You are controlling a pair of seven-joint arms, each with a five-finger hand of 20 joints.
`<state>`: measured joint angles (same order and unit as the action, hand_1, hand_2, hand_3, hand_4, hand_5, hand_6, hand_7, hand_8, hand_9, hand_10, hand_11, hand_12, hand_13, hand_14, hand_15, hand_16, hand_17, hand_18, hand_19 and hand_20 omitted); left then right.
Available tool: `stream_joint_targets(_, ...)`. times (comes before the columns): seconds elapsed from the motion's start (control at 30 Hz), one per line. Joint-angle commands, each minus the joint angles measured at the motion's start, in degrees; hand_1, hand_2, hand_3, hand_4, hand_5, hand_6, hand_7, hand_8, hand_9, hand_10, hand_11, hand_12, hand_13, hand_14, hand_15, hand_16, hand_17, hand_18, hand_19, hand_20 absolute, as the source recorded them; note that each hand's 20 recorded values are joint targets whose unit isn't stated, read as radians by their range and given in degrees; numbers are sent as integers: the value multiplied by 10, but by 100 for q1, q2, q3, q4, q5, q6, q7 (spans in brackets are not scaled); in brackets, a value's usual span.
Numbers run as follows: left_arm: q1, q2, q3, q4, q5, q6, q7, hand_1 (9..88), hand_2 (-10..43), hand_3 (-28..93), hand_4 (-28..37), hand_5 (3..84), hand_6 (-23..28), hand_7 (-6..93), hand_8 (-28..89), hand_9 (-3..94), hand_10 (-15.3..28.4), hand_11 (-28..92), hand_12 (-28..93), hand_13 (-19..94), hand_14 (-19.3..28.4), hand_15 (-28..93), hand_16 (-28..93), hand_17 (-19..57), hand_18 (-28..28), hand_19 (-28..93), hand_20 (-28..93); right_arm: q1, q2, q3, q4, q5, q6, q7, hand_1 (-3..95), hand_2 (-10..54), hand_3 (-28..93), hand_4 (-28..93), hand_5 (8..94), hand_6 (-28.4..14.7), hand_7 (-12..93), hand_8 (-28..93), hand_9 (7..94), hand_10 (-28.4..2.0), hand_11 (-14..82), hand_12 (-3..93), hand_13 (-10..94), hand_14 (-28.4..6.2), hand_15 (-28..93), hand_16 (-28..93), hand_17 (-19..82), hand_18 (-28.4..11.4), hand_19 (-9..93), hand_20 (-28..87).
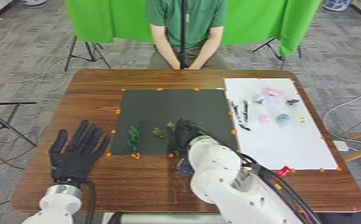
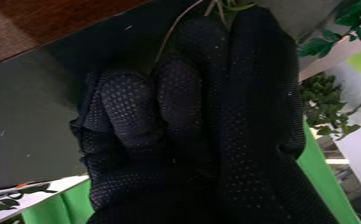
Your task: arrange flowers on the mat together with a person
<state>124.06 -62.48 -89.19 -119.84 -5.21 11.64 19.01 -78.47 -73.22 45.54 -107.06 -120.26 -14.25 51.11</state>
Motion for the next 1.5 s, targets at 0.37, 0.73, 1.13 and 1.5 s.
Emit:
stream_joint_targets(0.37, 19, -26, 24, 57, -56, 19, -85, 301, 78, 757, -283, 451, 101, 197, -116, 428, 176, 322, 139, 335, 188, 518, -87, -67, 178, 433, 147, -126, 19, -135, -171, -98, 324, -9, 850, -14, -283, 417, 735, -26, 456, 188, 692, -186, 573, 445, 586, -210, 754, 320, 285, -284, 805, 422)
stream_joint_targets(0.73, 64, -17, 31, 58, -95, 25, -40, 298, 80, 756, -283, 451, 101, 196, -116, 428, 176, 322, 138, 335, 188, 518, -86, -67, 178, 433, 147, -140, 155, -19, -459, -48, 496, 52, 774, -51, -283, 459, 719, -33, 457, 182, 680, -197, 577, 431, 571, -221, 761, 315, 270, -284, 809, 426)
stream_joint_targets(1.13, 240, -96, -119, -26, -35, -42, 79, 297, 79, 757, -283, 451, 101, 195, -115, 428, 177, 320, 137, 334, 188, 517, -87, -67, 178, 432, 147, -520, 880, 1231, -1305, 750, 1423, -560, 365, -95, 697, -211, 724, -48, 447, -24, 670, -204, 561, 409, 563, -226, 764, 298, 267, -284, 799, 454)
stream_joint_targets(1.5, 433, -117, -567, -86, 192, 21, 414, 287, 87, 754, -283, 450, 101, 191, -114, 428, 177, 310, 134, 335, 188, 506, -87, -68, 178, 430, 146, -1738, 2156, 3873, -1951, 2103, 3397, -662, 335, -39, 719, -207, 700, -59, 316, -108, 694, -201, 376, 284, 547, -211, 667, 224, 247, -284, 778, 359)
